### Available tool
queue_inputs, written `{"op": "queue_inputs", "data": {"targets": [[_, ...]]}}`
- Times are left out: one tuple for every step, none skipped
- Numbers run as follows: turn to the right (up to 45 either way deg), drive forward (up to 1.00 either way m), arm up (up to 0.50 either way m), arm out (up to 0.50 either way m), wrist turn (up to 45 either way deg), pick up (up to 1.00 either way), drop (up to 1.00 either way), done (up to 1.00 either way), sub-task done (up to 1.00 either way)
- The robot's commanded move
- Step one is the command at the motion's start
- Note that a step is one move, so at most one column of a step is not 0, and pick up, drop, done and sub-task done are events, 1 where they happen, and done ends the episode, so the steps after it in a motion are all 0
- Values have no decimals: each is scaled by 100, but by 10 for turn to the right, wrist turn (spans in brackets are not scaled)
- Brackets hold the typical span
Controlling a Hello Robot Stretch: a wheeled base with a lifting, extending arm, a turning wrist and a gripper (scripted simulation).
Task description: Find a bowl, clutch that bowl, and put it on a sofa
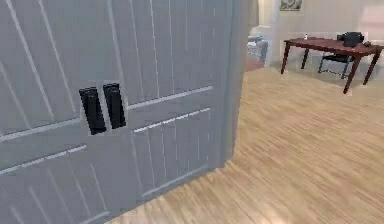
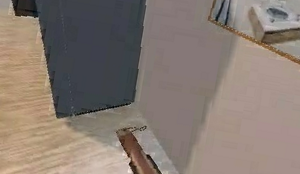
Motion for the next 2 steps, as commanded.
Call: {"op": "queue_inputs", "data": {"targets": [[420,0,0,0,0,0,0,0,0],[0,100,0,0,0,0,0,0,0]]}}
